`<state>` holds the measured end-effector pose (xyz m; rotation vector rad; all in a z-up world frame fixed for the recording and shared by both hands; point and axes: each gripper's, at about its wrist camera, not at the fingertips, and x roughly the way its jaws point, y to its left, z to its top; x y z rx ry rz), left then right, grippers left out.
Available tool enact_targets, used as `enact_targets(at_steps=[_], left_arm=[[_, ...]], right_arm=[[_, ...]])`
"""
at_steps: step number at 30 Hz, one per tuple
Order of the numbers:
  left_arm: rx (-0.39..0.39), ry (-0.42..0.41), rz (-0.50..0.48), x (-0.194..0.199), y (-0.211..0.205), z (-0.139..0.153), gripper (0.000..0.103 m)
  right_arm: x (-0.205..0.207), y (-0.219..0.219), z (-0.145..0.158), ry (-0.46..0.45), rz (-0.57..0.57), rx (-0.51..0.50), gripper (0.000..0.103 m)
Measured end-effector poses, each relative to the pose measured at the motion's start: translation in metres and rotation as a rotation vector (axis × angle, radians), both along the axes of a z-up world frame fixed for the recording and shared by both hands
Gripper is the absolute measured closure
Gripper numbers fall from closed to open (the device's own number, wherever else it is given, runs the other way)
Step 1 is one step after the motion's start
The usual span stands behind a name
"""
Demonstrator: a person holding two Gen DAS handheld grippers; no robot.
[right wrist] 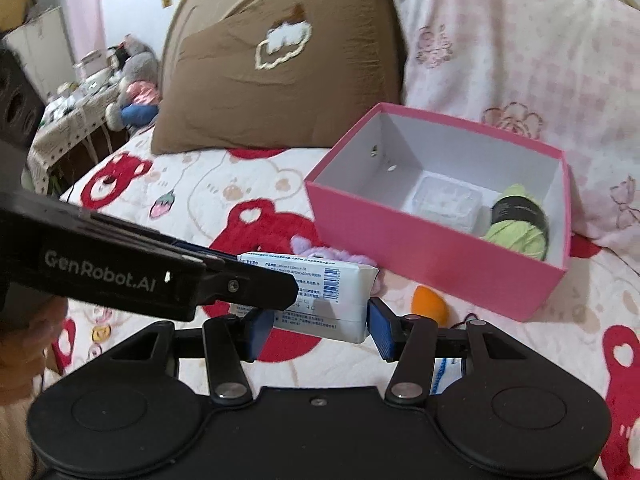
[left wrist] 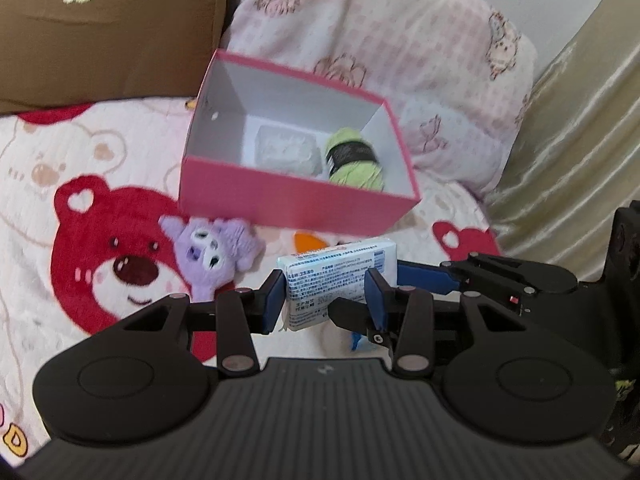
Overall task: Organize objects
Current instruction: 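Lift the soap bar with the left gripper and carry it to the pink box, then lower the soap bar into the pink box beside the floss box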
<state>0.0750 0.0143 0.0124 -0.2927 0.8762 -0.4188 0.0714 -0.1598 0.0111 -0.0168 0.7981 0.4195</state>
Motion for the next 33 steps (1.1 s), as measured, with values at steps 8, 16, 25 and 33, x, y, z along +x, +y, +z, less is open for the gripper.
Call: enact_targets(at_steps=[8,16,25,33], left_arm=[[0.009,-0.033,-0.008,0.014,-0.011,0.027,0.063],[0.033,-0.066,0.007,0.046,-0.022,0.054,0.063],[0.003,-0.035,0.038,0.103,-0.027,0.057,0.063],[0.001,-0.006,0.069,0.143,-0.038,0.026,0.063]], right_arm=[[0.009,-0.015,0.022,-0.016,-0.028,0.036,0.047],[0.034,-0.027,0.052,-0.056,-0.042,0.043,0.049],[0.081,-0.043,0.069,-0.057,-0.074,0.054,0.049],[0.135,-0.061,0.041,0.043,-0.113,0.118,0.051]])
